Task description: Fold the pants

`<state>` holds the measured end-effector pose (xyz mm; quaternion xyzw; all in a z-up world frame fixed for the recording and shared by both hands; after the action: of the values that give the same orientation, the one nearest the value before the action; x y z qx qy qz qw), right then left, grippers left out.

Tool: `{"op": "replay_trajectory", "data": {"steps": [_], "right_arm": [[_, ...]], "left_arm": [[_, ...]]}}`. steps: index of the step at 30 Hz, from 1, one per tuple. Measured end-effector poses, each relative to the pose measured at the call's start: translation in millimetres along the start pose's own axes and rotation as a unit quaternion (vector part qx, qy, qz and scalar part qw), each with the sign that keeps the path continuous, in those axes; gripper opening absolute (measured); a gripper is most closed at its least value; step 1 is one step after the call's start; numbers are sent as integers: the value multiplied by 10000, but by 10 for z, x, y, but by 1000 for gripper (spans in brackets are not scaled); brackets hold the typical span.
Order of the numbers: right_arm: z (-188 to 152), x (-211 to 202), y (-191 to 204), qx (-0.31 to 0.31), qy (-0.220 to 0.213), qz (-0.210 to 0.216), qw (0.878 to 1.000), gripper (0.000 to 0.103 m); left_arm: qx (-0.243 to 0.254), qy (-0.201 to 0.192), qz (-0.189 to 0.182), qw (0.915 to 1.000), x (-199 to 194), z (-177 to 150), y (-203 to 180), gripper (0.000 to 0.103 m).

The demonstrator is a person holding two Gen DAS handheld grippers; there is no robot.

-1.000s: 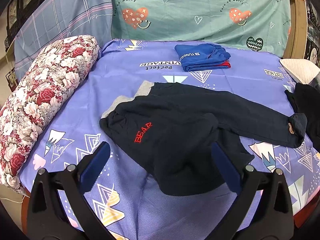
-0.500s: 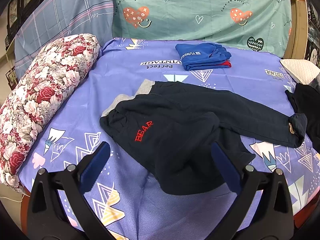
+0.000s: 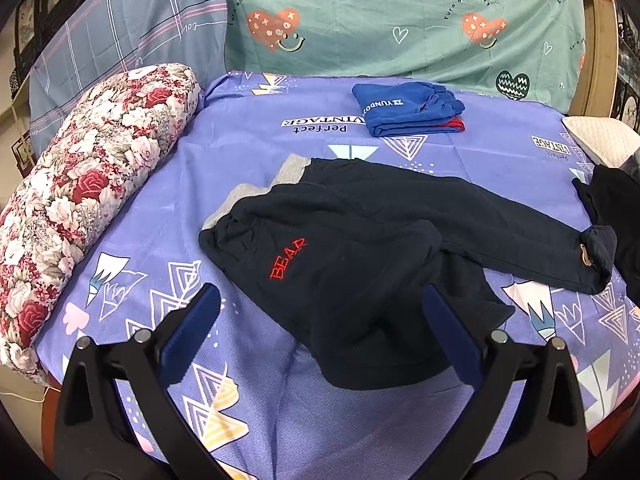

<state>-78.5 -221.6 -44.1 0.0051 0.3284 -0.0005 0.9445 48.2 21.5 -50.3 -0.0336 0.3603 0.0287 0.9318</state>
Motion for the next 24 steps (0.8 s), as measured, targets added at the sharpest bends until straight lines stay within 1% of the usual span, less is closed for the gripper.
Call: {"op": "replay_trajectory", "data": {"steps": [7, 12, 16, 17, 19, 21, 23, 24], "right_arm": [[-16, 15, 13, 4, 8, 2, 10000, 102], [-41, 50, 14, 49, 25, 13, 10000, 102], [-45, 120, -23, 51, 109, -8, 9999, 102], [-57, 137, -46, 68, 132, -24, 9999, 102], [-49, 165, -137, 120, 167, -61, 9998, 102], [-49, 203, -255, 187, 214, -149, 9995, 102], [-73, 250, -371, 254, 271, -224, 9991, 102], [-75, 272, -438, 284, 304, -266, 9988, 102]], "left_arm": [[-8, 26, 8, 10000, 23, 0, 14, 101], [-35, 106, 64, 9999, 100, -12, 43, 101], [39, 126, 101, 9999, 195, 51, 83, 101], [56, 126, 54, 9999, 216, 83, 94, 101], [91, 117, -371, 9992, 311, 225, 158, 101], [131, 168, -624, 9978, 456, 415, 246, 101], [171, 319, -738, 9966, 643, 619, 304, 101], [209, 394, -691, 9966, 778, 761, 333, 101]]}}
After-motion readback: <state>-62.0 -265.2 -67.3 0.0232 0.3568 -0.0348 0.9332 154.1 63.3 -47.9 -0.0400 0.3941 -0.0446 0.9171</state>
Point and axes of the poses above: each gripper's, at about its wrist camera, not at the fingertips, and x roughly the way its jaws point, y to its left, z to its top, the point moved 7 cm from there along x, roughly the way its jaws point, and after that the axes turned 10 degrees about -x, right-handed, at the moved point
